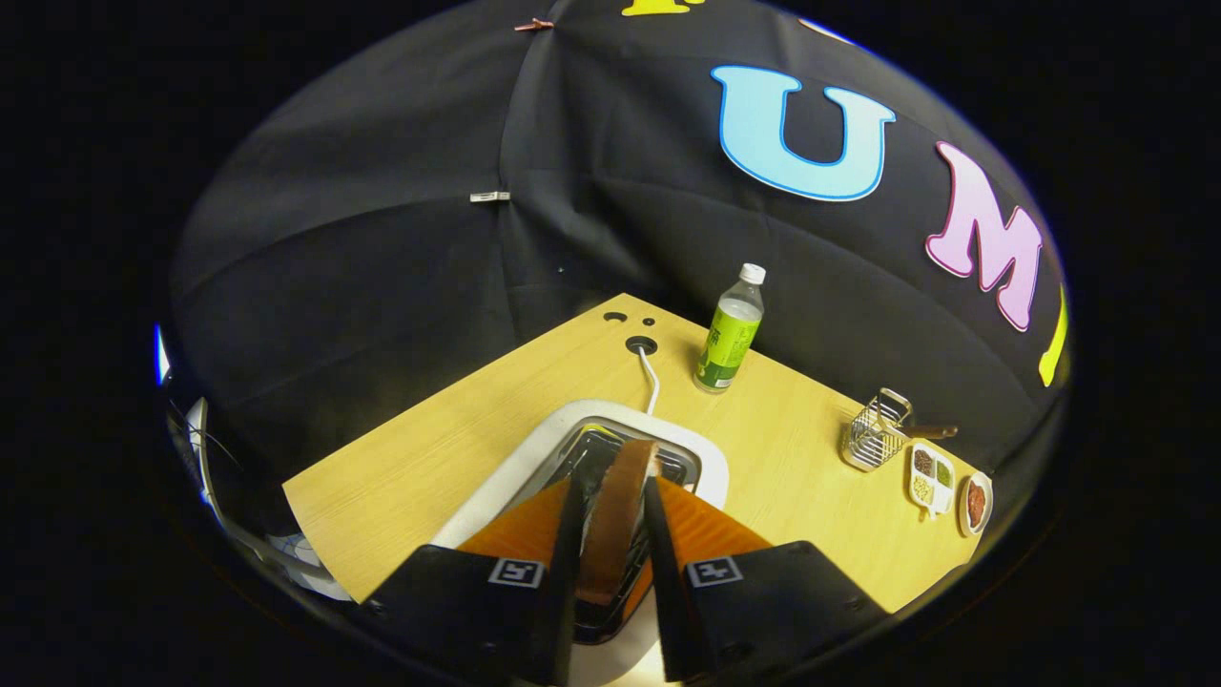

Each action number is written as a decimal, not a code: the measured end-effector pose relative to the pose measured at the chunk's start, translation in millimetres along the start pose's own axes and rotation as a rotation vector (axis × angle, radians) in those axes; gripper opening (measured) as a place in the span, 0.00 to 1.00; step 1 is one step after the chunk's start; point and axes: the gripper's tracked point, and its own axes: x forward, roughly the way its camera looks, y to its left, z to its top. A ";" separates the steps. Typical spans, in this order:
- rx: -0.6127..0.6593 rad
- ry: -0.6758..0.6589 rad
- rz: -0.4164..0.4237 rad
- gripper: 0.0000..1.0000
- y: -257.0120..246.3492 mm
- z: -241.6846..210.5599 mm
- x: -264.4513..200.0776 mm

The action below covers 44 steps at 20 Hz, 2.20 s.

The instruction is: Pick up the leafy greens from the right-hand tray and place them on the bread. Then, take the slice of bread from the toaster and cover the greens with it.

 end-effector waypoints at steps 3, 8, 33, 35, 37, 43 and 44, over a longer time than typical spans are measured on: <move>0.029 0.025 0.011 0.24 -2.2 -4.0 -2.4; 0.062 0.007 0.073 0.18 3.1 4.8 -14.7; 0.353 -0.073 -0.064 0.18 -136.4 -21.9 -115.6; 0.387 -0.051 -0.073 0.18 -149.4 -42.7 -116.9; 0.423 -0.026 -0.076 0.18 -158.1 -63.9 -116.9; 0.507 0.041 -0.066 0.18 -171.8 -117.2 -112.1; 0.516 0.044 -0.063 0.18 -173.7 -122.8 -110.3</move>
